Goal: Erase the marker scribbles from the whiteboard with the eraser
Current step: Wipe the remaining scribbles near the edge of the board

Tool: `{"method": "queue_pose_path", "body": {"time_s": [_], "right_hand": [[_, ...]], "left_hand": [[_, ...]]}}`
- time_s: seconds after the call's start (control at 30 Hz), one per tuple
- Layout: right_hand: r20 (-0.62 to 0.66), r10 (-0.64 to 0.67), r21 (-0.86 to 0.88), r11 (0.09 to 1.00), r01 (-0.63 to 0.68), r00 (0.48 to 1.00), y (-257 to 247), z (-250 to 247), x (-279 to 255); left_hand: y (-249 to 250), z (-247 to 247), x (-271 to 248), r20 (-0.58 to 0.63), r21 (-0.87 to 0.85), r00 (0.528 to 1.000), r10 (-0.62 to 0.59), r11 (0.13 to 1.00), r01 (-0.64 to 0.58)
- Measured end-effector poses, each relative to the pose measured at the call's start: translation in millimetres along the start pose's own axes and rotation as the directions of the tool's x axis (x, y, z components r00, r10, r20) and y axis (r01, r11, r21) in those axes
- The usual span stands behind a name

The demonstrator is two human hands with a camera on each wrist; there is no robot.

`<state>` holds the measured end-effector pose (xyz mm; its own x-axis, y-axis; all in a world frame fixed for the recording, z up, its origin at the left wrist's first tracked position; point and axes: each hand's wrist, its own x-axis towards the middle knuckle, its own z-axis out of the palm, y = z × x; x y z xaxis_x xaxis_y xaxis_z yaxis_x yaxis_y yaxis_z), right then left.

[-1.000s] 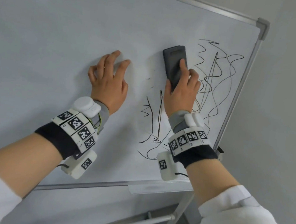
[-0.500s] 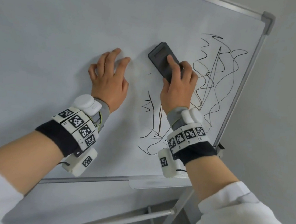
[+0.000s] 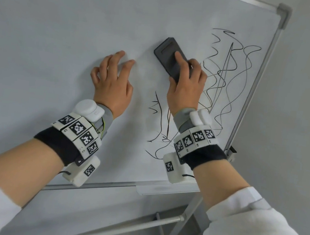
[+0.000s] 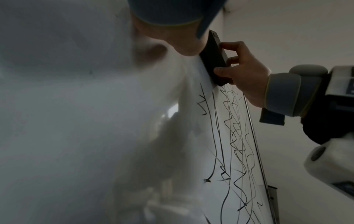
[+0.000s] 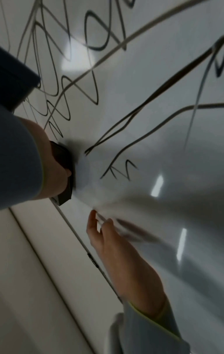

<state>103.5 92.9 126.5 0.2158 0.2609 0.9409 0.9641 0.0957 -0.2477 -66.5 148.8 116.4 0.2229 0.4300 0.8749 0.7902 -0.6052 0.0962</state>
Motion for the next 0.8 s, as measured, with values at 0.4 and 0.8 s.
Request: {"method": "queue_pose_path", "body": {"time_s": [0.4,0.8], "right_hand": [[0.048,-0.087,0.007,0.996,0.087,0.995,-1.9,4.1,-15.4],[0.13,-0.163,0.034,0.987,0.16,0.978,11.3,9.9,-86.1]], "left_hand": [[0.2,-2.0,0.7,0.012,-0.002,1.0,-0.004,1.0,0.004],[-3.0,3.5,-17.5,0.068,-0.005,0.998,-0.009,1.0,0.01]]}}
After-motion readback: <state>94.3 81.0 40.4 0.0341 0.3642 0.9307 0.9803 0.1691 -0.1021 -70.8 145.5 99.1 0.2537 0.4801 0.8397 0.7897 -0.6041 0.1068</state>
